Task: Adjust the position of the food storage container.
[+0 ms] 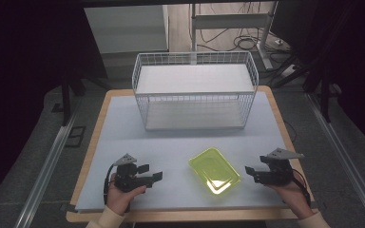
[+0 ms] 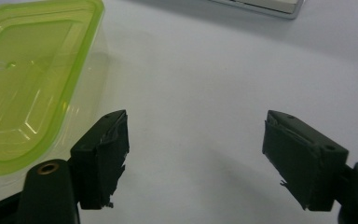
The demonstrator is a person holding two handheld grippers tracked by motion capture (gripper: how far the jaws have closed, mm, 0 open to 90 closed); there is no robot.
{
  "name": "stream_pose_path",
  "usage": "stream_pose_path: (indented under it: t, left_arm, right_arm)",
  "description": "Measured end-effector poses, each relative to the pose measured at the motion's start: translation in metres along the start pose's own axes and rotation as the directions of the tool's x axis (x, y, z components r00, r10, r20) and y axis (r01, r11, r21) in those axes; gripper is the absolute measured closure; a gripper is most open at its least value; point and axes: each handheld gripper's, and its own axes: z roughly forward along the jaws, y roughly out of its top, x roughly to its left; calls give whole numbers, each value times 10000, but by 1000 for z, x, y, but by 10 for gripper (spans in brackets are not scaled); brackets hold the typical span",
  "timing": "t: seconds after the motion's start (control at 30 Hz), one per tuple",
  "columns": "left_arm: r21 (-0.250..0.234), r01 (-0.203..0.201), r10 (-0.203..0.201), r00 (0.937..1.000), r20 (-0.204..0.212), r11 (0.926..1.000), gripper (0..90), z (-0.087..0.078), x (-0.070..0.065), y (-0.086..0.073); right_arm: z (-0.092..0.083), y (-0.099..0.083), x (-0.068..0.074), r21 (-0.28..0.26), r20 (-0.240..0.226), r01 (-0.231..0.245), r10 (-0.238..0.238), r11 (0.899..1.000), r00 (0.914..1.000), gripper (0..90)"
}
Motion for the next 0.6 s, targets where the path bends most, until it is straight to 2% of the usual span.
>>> stream_pose_path:
  t: [0.13,0.17,0.23,0.27,0.3,0.37,0.43,0.5,0.53,0.57,0.6]
  left_arm:
    - [-12,-80,80,10000,13,10000,246,0,-2,1]
    - [-1,-157,157,9999,5,9999,245,1,-4,2]
    - [12,-192,191,9998,39,9998,245,0,-5,2]
    - [12,-192,191,9998,39,9998,245,0,-5,2]
    - [8,-228,228,9997,45,9997,245,0,-5,2]
    - [21,-237,236,9997,67,9997,245,0,-5,1]
    - [44,-243,243,9997,65,9997,245,0,-5,1]
    - [77,-249,248,9997,62,9997,245,1,-5,2]
    - [77,-249,248,9997,62,9997,244,1,-5,2]
    - [100,-245,244,9997,39,9997,244,1,-5,2]
    - [100,-245,244,9997,39,9997,244,1,-5,2]
  right_arm:
    - [-3,-1,2,-30,-101,140,-140,9999,9998,276]
    - [-7,0,5,-95,-134,350,-352,9993,9993,321]
    - [-10,1,8,-115,-178,435,-437,9990,9989,407]
    - [-10,1,8,-115,-178,435,-437,9990,9989,407]
    - [-14,3,11,-294,-178,503,-508,9983,9986,581]
    - [-19,6,15,-435,-359,702,-718,9966,9968,760]
    - [-24,10,21,-647,-544,877,-913,9940,9943,885]
    - [-27,13,27,-656,-888,944,-1000,9934,9910,900]
    - [-27,13,27,-656,-888,944,-1000,9934,9910,900]
    - [-29,15,35,-640,-1169,1119,-1188,9917,9860,900]
    - [-29,15,35,-640,-1169,1119,-1188,9917,9860,900]
